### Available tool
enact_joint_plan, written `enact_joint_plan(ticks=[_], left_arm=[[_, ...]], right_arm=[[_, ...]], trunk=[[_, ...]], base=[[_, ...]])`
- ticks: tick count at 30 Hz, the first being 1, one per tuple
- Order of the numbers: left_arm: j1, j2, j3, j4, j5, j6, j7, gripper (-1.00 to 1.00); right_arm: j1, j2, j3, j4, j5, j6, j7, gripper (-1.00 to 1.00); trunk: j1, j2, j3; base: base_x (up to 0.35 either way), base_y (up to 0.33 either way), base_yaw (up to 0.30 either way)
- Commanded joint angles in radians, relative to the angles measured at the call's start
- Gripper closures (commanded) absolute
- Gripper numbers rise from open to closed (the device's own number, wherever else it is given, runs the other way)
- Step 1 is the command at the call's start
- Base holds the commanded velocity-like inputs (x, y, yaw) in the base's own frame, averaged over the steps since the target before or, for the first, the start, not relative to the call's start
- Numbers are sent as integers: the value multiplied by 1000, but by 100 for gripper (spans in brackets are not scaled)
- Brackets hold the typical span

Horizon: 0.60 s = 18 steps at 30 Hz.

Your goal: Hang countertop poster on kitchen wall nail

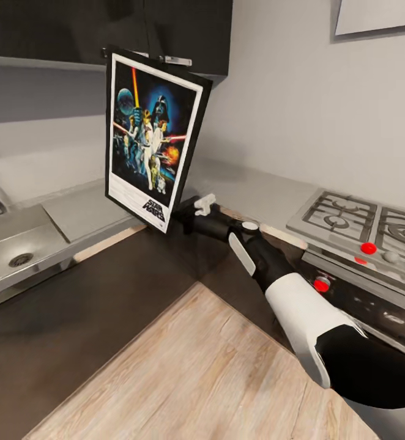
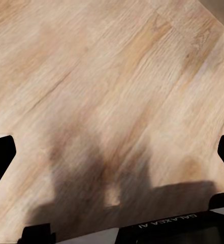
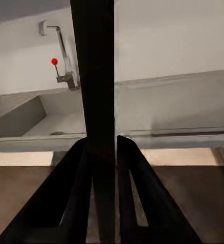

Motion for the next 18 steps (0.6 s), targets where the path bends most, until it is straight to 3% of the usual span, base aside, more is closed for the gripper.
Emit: enact_joint_plan(ticks=[1, 4, 7, 8, 12, 14, 18], left_arm=[[0, 0, 5, -2, 1, -1, -7, -100], [0, 7, 9, -2, 3, -1, -25, -100], [0, 27, 25, -2, 9, -1, -79, -100], [0, 29, 33, -2, 9, -1, -83, -100], [0, 35, 108, -3, 11, -2, -149, -100], [0, 43, 177, -2, 9, -1, -245, -100], [0, 63, 262, -3, 8, -2, -344, -100]], right_arm=[[26, -7, 0, -44, -11, 12, 25, 100], [105, -39, -1, -172, -10, 58, 66, 100], [245, -128, 0, -403, -11, 137, 96, 100], [262, -138, 0, -427, -11, 141, 100, 100], [347, -178, -1, -515, -11, 152, 121, 100], [392, -203, -3, -539, -10, 153, 155, 100], [429, -248, -4, -551, -11, 150, 199, 100]], trunk=[[-1, 0, -1], [-1, 0, -1], [-1, 0, -1], [-1, 0, -1], [-1, 0, -1], [-1, 0, -1], [-1, 0, -1]], base=[[-336, 0, 0], [-336, 0, 0], [-264, 0, 0], [-155, 0, 0], [-68, 0, 0], [-21, 0, 0], [-10, 0, 0]])
